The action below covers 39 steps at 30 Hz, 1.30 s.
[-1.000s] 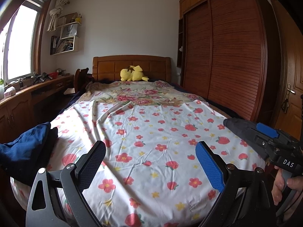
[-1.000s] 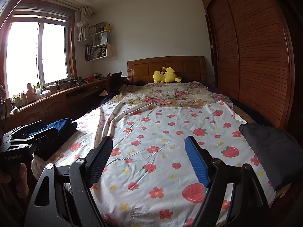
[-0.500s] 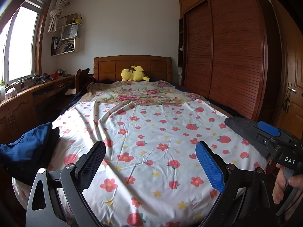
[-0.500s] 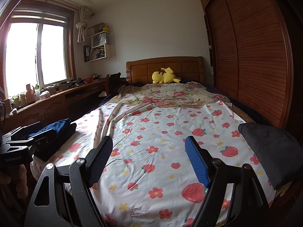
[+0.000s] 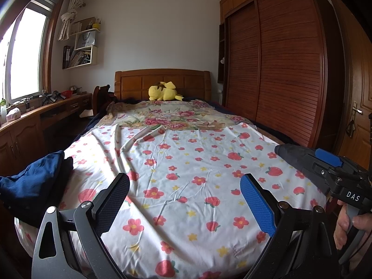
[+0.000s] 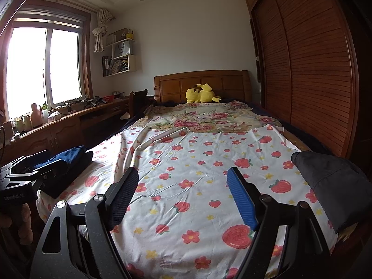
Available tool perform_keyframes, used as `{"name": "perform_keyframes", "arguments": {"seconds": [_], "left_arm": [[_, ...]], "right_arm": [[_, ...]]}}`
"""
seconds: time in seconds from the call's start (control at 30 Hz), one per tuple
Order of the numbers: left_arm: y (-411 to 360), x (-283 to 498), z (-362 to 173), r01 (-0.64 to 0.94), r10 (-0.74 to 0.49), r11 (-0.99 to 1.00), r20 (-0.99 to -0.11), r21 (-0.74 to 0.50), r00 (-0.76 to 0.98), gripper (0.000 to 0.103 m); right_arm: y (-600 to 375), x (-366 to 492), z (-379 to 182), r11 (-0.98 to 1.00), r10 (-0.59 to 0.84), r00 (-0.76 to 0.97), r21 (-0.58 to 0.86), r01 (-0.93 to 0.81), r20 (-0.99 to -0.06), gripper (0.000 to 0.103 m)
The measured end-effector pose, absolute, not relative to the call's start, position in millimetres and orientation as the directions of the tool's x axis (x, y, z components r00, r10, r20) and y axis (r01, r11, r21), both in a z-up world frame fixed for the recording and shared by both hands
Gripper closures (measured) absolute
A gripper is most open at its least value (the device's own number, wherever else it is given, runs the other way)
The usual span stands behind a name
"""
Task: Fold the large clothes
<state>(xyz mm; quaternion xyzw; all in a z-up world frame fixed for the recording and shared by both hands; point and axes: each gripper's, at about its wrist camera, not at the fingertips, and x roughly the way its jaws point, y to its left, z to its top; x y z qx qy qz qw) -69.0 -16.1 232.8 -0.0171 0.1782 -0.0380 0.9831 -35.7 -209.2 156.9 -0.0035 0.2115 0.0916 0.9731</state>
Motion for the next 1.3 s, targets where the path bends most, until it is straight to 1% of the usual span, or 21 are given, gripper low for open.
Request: {"name": "perform_keyframes", "arguments": {"seconds": [0.67, 1.3], "left_arm": [[-20.2, -74.5, 232.5, 0.07, -0.077, 0.997, -0.33, -0.034, 0.941, 0.006], [-20.3, -75.9, 231.7, 0.068, -0.076, 0.997, -0.33, -0.035, 0.941, 0.006]], "right_arm": [[-212.1, -35.1, 161.5, 0.985, 0.17, 0.898, 0.033, -0.172, -0.407, 0.024], [-211.3, -36.6, 160.6, 0.985, 0.168, 0.899, 0.031, -0.17, -0.405, 0.024]]}}
